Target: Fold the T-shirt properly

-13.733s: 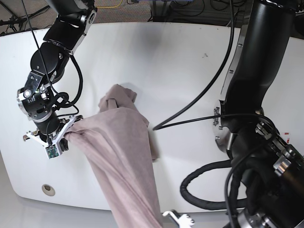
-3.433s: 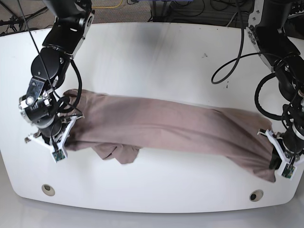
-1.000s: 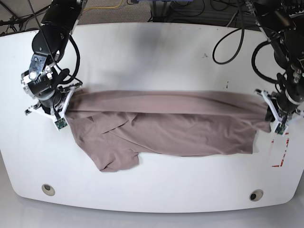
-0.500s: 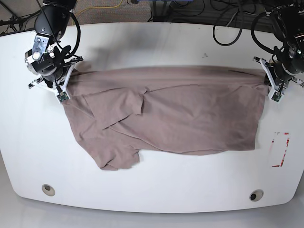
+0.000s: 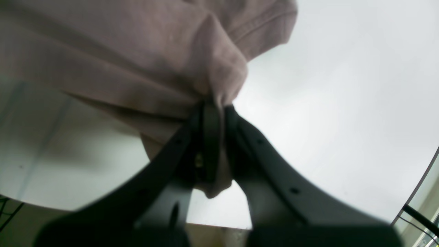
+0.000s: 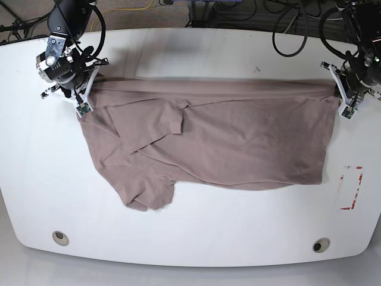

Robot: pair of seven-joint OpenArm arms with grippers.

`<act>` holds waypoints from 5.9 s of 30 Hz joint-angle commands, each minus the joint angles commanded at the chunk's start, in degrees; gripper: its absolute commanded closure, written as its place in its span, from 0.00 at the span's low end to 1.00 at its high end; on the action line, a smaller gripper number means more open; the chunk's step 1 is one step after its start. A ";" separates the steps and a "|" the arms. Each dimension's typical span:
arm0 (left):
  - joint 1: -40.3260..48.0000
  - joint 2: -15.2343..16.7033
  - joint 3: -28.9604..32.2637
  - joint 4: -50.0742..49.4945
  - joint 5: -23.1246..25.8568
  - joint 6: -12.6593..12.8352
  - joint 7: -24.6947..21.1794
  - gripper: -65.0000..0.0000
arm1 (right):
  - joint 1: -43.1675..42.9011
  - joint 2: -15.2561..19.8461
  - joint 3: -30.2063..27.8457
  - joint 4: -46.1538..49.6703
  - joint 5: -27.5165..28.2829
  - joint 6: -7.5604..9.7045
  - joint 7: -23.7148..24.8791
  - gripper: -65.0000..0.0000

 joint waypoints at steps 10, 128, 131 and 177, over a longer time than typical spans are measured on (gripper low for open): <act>-6.24 0.00 3.52 -5.27 0.26 0.00 -0.09 1.00 | -0.09 0.00 0.00 -0.26 0.00 0.00 0.00 1.00; -3.52 -1.49 6.07 -18.81 9.67 0.00 -17.41 0.36 | -5.36 3.96 7.82 -0.18 28.48 0.00 -3.87 0.53; -3.52 -1.49 5.98 -19.25 9.67 0.00 -17.41 0.36 | -5.36 1.67 7.82 -0.44 28.40 0.00 -3.87 0.53; -3.78 -1.49 6.07 -19.43 9.67 0.00 -17.41 0.35 | -5.80 8.18 5.27 -16.44 28.40 0.00 -0.09 0.53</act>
